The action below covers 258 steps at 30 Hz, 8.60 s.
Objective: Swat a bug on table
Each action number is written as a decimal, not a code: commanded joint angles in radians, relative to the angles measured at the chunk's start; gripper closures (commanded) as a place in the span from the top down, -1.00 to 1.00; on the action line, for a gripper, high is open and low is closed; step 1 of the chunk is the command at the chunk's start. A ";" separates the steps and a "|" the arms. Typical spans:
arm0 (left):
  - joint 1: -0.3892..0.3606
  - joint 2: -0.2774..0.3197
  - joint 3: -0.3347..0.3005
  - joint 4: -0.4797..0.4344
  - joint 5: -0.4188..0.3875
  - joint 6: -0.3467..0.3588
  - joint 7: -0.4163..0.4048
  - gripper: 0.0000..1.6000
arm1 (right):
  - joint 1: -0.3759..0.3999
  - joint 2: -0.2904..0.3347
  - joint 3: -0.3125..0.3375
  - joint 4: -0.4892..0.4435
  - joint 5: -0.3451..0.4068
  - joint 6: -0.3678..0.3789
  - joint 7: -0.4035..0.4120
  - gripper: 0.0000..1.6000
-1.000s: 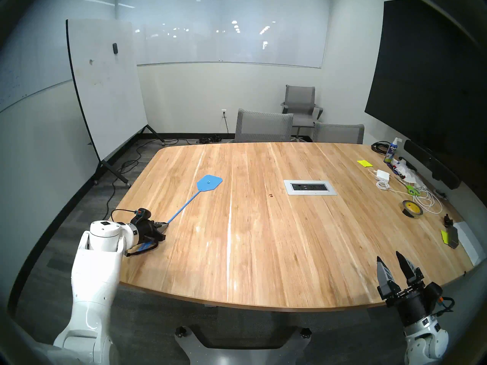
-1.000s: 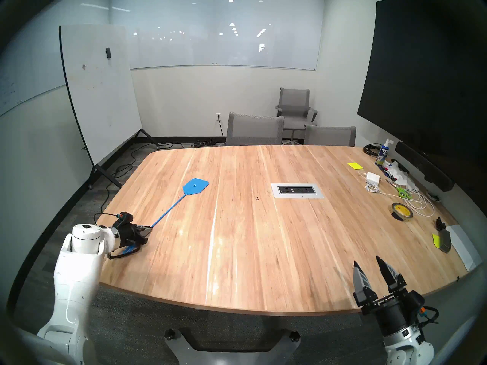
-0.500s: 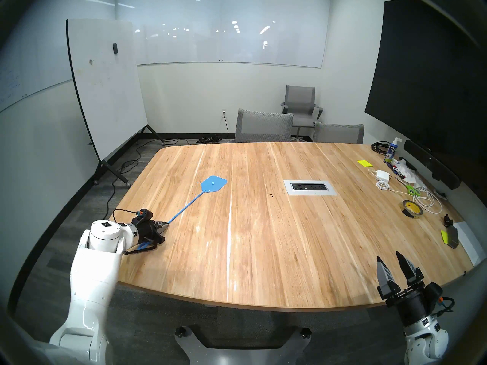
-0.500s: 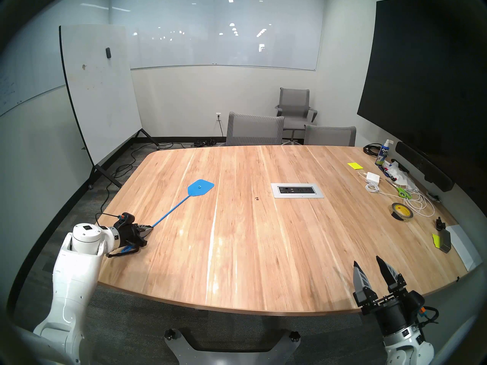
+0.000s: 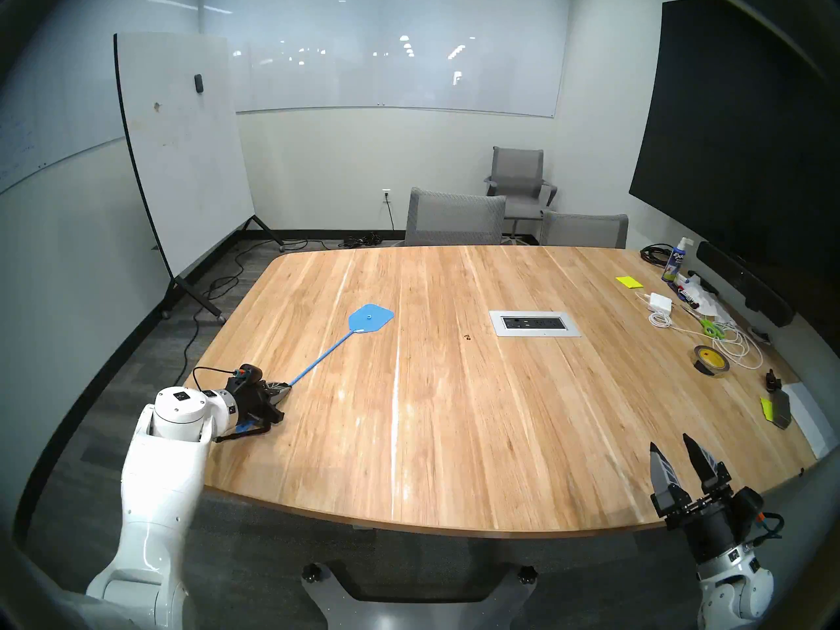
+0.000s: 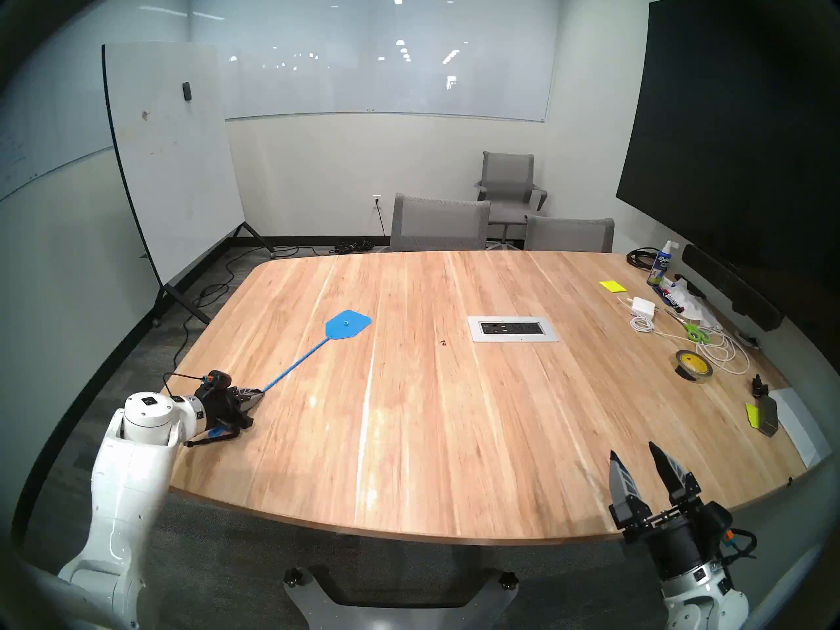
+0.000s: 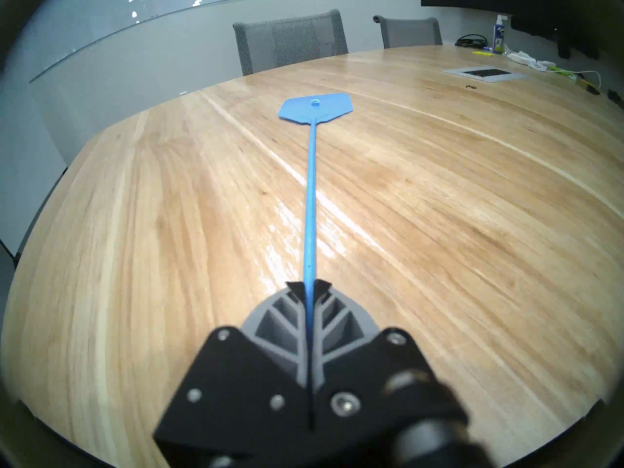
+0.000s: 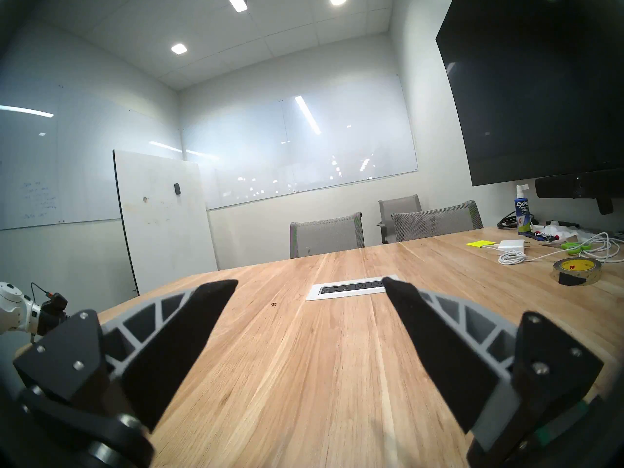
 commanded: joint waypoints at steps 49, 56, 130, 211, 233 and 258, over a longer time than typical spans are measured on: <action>0.131 0.054 -0.024 -0.136 0.063 0.049 -0.075 -1.00 | 0.002 0.001 -0.001 -0.014 0.000 0.000 0.001 1.00; 0.215 0.064 -0.097 -0.206 0.079 0.081 -0.166 -1.00 | 0.003 0.001 -0.001 -0.012 0.000 -0.001 0.002 1.00; 0.439 -0.187 -0.714 -0.245 0.083 0.019 -0.661 1.00 | 0.027 0.002 0.000 0.022 0.000 -0.003 0.015 1.00; 0.590 -0.552 -1.040 -0.731 0.166 -0.504 -0.242 1.00 | 0.009 -0.013 0.007 -0.016 -0.007 0.012 0.011 1.00; 0.566 -0.531 -0.987 -0.686 0.036 -0.494 -0.281 1.00 | 0.010 -0.014 0.008 -0.016 -0.008 0.013 0.012 1.00; 0.568 -0.477 -1.040 -0.709 -0.073 -0.440 -0.377 1.00 | 0.011 -0.015 0.009 -0.016 -0.009 0.014 0.013 1.00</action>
